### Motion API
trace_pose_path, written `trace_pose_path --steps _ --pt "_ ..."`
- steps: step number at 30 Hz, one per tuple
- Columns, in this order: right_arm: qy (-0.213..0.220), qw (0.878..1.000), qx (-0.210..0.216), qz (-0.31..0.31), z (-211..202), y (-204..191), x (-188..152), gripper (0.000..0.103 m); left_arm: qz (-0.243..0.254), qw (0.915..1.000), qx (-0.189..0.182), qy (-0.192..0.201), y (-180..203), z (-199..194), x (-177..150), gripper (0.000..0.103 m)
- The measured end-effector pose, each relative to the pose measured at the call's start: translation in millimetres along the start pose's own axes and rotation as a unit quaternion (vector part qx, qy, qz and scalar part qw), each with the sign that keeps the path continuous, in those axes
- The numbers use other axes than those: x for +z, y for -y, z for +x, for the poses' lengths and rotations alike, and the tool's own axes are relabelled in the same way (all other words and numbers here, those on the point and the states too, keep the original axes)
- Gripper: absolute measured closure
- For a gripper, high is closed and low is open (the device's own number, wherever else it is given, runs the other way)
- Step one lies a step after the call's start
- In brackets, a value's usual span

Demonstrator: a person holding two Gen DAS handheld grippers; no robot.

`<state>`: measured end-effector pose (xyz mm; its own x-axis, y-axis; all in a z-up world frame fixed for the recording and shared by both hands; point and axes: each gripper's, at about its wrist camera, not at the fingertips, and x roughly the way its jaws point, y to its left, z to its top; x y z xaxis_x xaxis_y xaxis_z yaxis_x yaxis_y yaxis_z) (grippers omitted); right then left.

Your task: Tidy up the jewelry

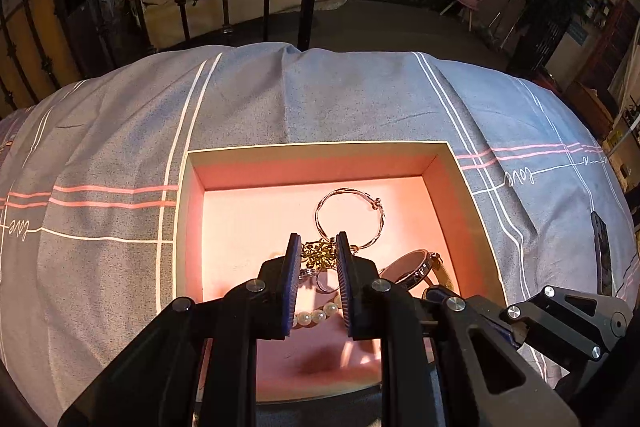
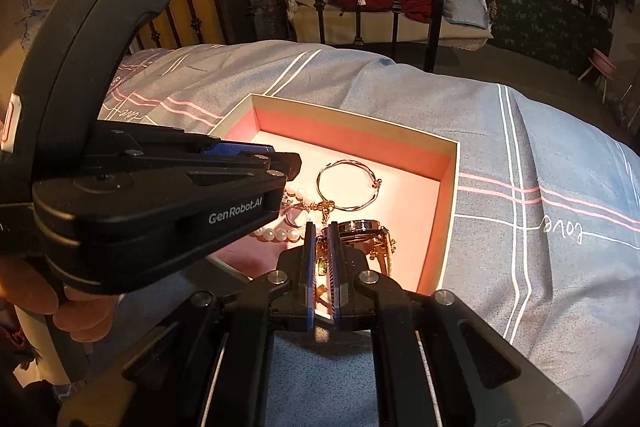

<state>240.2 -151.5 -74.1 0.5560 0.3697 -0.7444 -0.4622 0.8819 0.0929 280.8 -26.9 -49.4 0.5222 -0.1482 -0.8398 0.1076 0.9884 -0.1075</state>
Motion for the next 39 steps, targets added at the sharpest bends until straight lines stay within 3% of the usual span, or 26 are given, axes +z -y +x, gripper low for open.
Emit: trace_pose_path --steps 12,13,14,16,17,21,23,25,29,34,39 --pt "-0.006 1.0 -0.006 -0.006 4 -1 1 0.096 -0.003 0.9999 0.006 -0.011 -1 7 -3 0.085" --pt "-0.007 1.0 -0.008 -0.008 4 -1 1 0.095 -0.003 0.9999 0.01 -0.011 -2 7 -3 0.078" --pt "-0.008 1.0 -0.01 -0.009 4 -2 1 0.091 -0.004 0.9999 0.012 -0.008 -2 7 -3 0.066" --pt "-0.004 1.0 -0.012 -0.01 3 -2 1 0.079 0.006 0.9998 0.016 0.009 0 2 -4 0.052" --pt "-0.002 1.0 -0.013 -0.011 3 -3 0 0.07 0.013 0.9996 0.02 0.014 2 0 -5 0.052" --pt "0.007 1.0 -0.018 -0.015 -1 -7 1 0.055 0.014 0.9997 0.018 0.011 5 -3 -4 0.051" --pt "0.017 0.999 -0.024 -0.019 -5 -8 0 0.031 0.011 0.9998 0.018 0.007 4 -4 -5 0.047" --pt "0.027 0.999 -0.029 -0.019 -11 -10 -1 0.02 0.004 0.9998 0.021 0.004 2 -8 -6 0.038" --pt "0.042 0.998 -0.035 -0.015 -23 -12 -12 0.007 -0.002 1.0 0.007 0.002 -1 -25 -15 0.025" --pt "0.083 0.993 -0.082 -0.02 -45 -14 -43 0.006 -0.003 0.9977 -0.002 0.067 -4 -70 -42 0.016" --pt "0.182 0.978 -0.101 0.022 -88 -6 -79 0.006 -0.008 0.9789 -0.008 0.204 -9 -122 -88 0.008"
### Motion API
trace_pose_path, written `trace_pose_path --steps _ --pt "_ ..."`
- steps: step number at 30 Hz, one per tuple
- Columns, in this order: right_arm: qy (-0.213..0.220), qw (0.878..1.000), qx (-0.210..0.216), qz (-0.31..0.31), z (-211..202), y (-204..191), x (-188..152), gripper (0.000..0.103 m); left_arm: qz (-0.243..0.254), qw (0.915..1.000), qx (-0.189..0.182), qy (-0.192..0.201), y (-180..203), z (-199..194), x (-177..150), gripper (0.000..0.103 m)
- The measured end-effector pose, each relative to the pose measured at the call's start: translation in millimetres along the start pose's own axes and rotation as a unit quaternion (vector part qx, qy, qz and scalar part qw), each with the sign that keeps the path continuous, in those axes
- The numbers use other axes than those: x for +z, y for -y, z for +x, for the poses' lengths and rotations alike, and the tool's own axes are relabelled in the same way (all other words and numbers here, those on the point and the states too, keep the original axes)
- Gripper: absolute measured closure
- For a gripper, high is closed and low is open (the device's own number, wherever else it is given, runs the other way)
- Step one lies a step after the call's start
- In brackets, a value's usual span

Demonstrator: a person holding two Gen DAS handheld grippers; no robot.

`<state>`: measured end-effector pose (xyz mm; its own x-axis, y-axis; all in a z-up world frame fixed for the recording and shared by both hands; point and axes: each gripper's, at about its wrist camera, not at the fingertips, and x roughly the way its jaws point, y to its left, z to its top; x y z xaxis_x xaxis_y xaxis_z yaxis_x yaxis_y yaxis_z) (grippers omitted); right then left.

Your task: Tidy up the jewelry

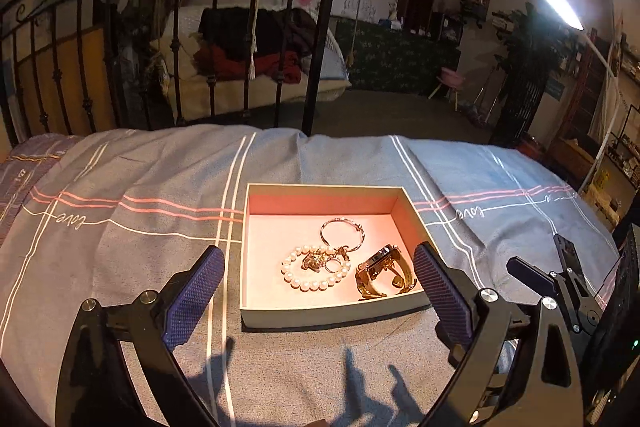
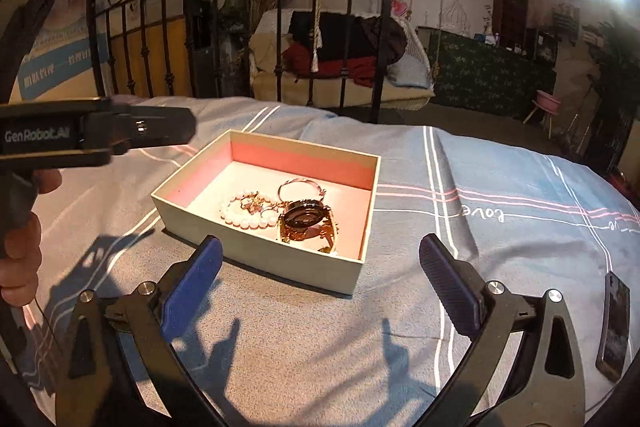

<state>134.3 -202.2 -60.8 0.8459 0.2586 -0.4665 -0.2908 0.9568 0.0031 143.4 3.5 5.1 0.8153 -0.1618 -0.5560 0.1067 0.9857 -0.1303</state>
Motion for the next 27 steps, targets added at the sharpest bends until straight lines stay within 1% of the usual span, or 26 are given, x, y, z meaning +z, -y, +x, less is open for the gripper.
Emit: trace_pose_path --steps 2,5,7,9,15,27 --pt "0.038 0.999 -0.01 0.007 -20 4 -3 0.006 0.004 0.9994 0.003 0.035 -1 -20 -12 0.007" --pt "0.093 0.995 -0.027 0.01 -46 5 -7 0.006 0.014 0.9967 0.021 0.078 0 -42 -28 0.007" --pt "0.119 0.992 -0.032 0.011 -55 4 -9 0.006 0.02 0.995 0.034 0.092 1 -49 -36 0.007" --pt "0.136 0.99 -0.037 0.013 -62 3 -10 0.006 0.02 0.9947 0.043 0.092 0 -49 -41 0.007" --pt "0.165 0.986 -0.027 0.016 -78 1 -10 0.006 0.022 0.9935 0.051 0.099 1 -51 -47 0.007" --pt "0.171 0.985 -0.015 0.022 -80 -2 -9 0.006 0.025 0.9929 0.045 0.107 5 -59 -49 0.007"
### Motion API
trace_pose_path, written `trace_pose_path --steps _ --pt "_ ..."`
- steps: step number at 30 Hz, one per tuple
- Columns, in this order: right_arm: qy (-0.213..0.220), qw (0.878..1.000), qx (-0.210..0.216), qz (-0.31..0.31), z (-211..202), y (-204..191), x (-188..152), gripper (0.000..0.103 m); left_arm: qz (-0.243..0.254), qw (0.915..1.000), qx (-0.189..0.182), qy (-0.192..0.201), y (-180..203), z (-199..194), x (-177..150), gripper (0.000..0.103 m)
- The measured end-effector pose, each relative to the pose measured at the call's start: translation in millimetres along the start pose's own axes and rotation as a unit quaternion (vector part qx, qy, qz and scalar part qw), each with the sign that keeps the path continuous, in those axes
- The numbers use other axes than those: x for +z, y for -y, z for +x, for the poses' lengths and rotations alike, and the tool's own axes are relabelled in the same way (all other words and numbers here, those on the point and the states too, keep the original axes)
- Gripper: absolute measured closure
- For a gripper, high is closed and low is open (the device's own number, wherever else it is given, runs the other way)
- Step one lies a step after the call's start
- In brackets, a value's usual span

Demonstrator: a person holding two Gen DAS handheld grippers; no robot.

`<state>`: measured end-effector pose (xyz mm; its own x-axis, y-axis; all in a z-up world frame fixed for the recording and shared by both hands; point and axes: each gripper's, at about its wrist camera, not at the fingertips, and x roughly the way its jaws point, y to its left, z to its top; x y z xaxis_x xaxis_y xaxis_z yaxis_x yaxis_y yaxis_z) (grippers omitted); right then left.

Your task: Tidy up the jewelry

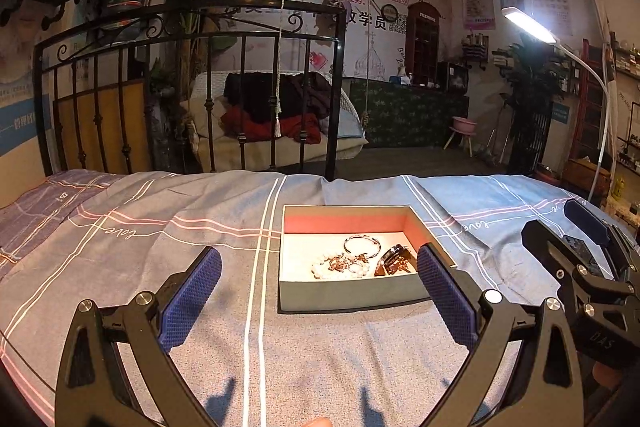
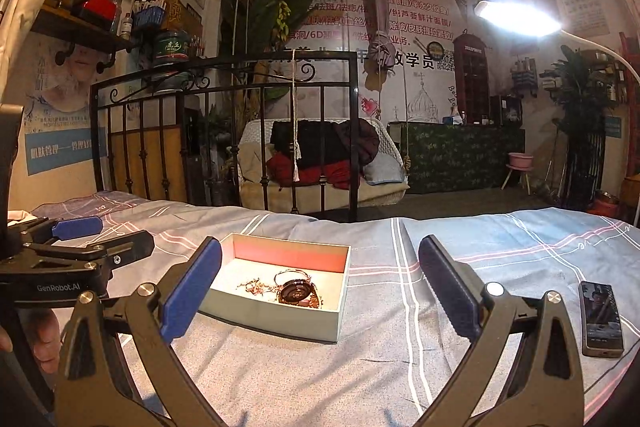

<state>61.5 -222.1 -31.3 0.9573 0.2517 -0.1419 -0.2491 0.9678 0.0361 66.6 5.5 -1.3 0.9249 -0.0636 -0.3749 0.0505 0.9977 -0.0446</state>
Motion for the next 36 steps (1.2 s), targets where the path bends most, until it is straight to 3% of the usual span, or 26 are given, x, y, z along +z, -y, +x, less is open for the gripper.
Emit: trace_pose_path --steps 24,36 --pt "-0.008 1.0 0.007 0.017 -1 6 1 0.006 0.003 0.9986 0.045 0.027 4 -16 -1 0.007" --pt "-0.012 1.0 0.008 0.016 0 7 -1 0.006 0.007 0.999 0.034 0.028 7 -17 0 0.007"
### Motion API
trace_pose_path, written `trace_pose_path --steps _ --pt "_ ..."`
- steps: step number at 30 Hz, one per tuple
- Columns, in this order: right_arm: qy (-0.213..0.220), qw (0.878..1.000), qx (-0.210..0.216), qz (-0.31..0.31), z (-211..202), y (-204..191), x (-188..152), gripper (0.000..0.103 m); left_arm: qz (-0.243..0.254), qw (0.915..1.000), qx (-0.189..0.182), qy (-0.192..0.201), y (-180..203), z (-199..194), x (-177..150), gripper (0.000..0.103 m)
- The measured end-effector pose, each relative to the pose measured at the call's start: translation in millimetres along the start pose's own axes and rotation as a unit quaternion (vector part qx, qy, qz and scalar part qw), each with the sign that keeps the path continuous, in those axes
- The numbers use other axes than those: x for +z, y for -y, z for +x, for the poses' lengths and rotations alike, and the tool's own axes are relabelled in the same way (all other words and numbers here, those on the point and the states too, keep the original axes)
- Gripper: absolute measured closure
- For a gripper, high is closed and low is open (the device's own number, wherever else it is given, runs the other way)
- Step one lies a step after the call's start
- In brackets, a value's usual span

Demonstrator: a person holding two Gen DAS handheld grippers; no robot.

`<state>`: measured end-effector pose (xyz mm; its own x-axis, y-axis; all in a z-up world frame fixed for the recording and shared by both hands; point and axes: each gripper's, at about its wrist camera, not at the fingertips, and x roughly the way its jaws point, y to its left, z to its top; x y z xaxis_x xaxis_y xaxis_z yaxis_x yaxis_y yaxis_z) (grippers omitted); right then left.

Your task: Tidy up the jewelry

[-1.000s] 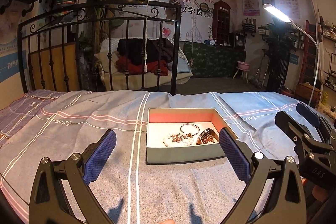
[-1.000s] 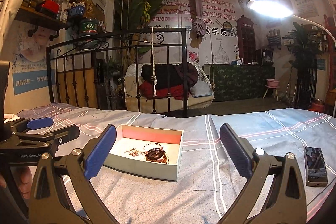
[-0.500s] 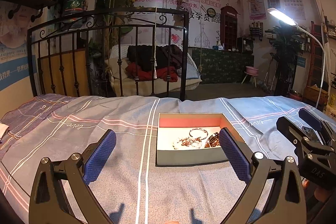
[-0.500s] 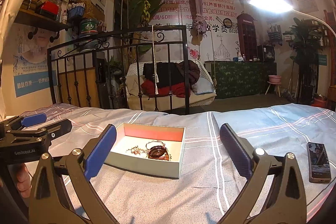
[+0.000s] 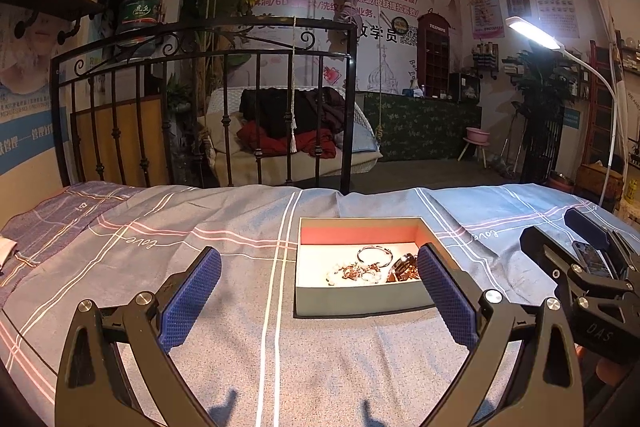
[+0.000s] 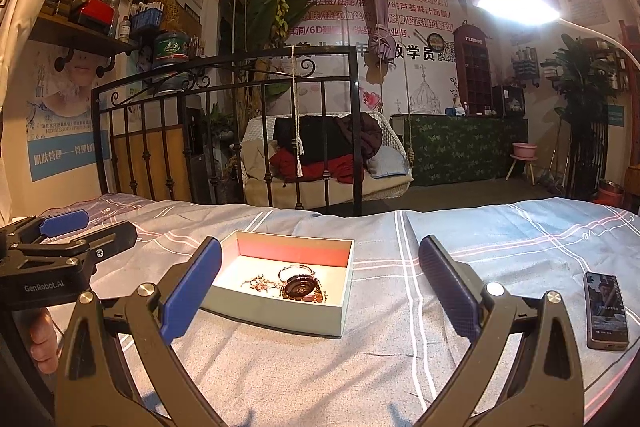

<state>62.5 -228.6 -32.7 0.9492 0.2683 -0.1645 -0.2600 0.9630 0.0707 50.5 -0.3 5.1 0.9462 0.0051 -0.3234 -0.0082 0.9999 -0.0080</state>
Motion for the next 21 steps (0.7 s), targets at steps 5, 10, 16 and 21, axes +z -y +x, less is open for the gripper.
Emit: trace_pose_path --steps 5,10,16,21 --pt "0.0 1.0 0.0 -0.001 -0.1 0.1 -0.2 0.006 0.001 1.0 0.003 -0.001 0.6 -0.6 -0.4 0.007" --pt "0.0 1.0 0.0 -0.001 -0.1 -0.4 -0.1 0.006 0.002 1.0 0.004 -0.002 -0.2 -1.5 -0.9 0.007" --pt "-0.001 1.0 0.001 0.0 -0.1 -0.1 -0.2 0.006 0.003 1.0 0.001 -0.003 -0.2 -0.9 -0.7 0.007" --pt "-0.001 1.0 0.001 -0.001 0.0 -0.6 -0.8 0.006 0.004 1.0 0.0 -0.004 0.1 -0.5 -0.7 0.007"
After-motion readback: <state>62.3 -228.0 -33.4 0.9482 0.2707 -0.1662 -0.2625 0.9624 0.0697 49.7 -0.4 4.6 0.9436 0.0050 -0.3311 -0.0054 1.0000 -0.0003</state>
